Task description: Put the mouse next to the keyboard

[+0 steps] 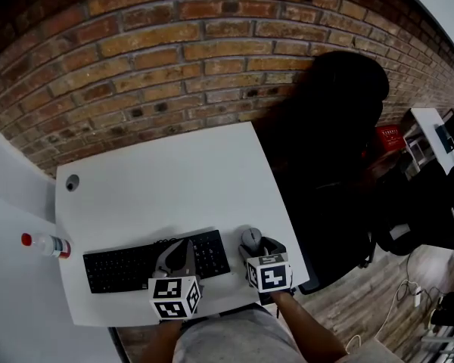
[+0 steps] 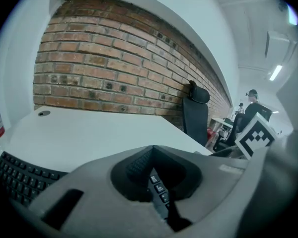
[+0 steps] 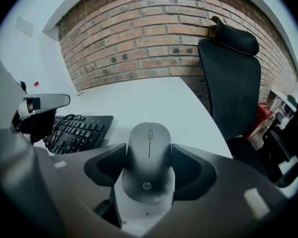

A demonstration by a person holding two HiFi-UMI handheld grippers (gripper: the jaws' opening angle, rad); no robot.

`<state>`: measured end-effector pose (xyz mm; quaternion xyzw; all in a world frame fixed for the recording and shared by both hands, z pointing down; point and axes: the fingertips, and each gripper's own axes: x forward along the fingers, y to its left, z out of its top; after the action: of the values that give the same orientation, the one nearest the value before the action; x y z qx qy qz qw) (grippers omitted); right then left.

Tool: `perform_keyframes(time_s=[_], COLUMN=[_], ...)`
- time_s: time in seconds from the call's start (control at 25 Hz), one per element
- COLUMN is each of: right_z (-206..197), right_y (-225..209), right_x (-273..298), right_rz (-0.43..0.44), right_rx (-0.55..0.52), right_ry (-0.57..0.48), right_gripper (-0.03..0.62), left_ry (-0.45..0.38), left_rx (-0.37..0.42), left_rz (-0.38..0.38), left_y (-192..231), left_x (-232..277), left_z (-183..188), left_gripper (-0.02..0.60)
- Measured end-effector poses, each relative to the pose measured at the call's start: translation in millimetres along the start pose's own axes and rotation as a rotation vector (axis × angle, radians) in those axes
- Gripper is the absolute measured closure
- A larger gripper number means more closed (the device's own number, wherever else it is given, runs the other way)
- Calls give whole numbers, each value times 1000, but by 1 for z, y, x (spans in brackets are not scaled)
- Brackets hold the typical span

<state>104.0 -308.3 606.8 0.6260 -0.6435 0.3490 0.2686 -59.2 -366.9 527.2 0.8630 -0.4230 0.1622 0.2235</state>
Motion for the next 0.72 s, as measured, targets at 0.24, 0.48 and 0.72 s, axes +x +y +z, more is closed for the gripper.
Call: perform_keyframes(time_s=[0.24,0.48,0.72], right_z=[2,5,6], right_y=[-1,-4,-4], right_x=[6,11,13], right_rz=[-31,-61,-66], right_rx=[-11,-36,-53], right_ry=[-7,-14,-28], right_gripper=[301,306,299], left_ry=[14,18,13], left_rx=[-32,-15,-10], left_rz=[-24,-11,14], left_y=[1,4,13], left_x=[-1,-5,-14], left_z=[-6,-6,-3], left_gripper=[588,588,588])
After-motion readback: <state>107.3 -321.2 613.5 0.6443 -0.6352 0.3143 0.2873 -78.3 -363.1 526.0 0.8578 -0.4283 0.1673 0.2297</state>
